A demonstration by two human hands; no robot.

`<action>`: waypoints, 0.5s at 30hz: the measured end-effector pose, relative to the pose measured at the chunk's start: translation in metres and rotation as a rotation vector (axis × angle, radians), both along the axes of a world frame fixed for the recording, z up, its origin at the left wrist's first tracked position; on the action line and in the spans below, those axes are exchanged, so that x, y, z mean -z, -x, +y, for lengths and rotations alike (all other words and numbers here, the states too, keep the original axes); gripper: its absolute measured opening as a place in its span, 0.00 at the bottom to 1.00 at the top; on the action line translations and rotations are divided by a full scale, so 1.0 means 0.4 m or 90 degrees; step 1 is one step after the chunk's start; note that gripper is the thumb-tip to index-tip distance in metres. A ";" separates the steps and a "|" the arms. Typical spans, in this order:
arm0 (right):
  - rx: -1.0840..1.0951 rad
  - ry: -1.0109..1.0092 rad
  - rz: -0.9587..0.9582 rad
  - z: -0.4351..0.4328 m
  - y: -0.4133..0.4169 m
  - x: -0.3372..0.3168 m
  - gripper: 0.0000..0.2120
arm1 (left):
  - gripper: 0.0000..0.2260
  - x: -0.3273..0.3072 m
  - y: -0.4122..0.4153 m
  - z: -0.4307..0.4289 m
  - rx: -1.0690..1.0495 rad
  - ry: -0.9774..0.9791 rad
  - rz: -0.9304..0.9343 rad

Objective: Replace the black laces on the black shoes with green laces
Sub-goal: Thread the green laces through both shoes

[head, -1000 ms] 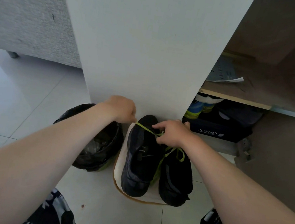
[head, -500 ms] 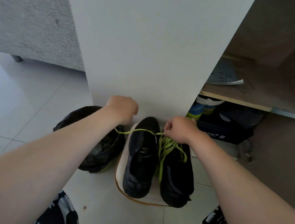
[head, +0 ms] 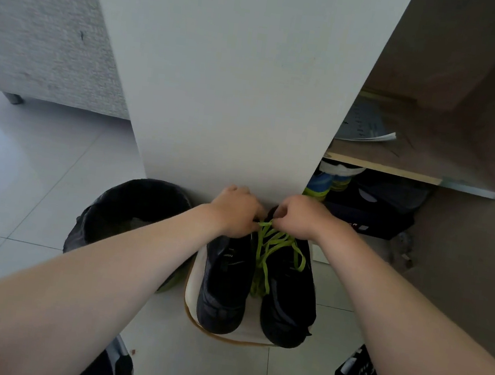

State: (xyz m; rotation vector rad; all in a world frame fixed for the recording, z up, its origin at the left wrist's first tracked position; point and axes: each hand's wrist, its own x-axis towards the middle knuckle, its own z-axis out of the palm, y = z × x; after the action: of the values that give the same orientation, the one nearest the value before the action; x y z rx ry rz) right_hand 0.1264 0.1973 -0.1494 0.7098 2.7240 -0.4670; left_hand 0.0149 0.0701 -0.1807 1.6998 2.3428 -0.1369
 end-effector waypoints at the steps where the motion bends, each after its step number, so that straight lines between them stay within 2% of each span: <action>1: -0.015 -0.027 -0.024 0.001 -0.002 0.002 0.09 | 0.14 0.009 -0.004 0.006 0.002 0.017 0.009; 4: -0.010 -0.004 -0.025 0.008 -0.006 0.005 0.03 | 0.12 0.012 -0.007 0.010 -0.044 -0.021 -0.025; 7: 0.042 0.092 0.071 0.011 0.003 -0.005 0.07 | 0.10 0.003 -0.005 0.007 -0.123 -0.080 -0.106; 8: 0.063 0.115 0.114 0.012 0.008 -0.007 0.08 | 0.09 -0.003 -0.004 0.006 -0.163 -0.105 -0.167; 11: 0.091 0.116 0.179 0.016 0.017 -0.013 0.09 | 0.09 -0.033 -0.008 0.008 -0.293 -0.226 -0.448; 13: 0.088 0.112 0.137 0.018 0.012 -0.013 0.09 | 0.08 -0.060 -0.009 0.007 -0.354 -0.320 -0.550; 15: 0.064 0.059 0.028 0.019 0.003 -0.008 0.10 | 0.07 -0.079 -0.002 0.001 -0.391 -0.403 -0.615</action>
State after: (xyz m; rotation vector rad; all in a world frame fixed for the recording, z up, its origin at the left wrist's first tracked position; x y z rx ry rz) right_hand 0.1253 0.2051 -0.1463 0.8230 2.6958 -0.6335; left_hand 0.0156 0.0705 -0.1492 0.7689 2.0252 1.3156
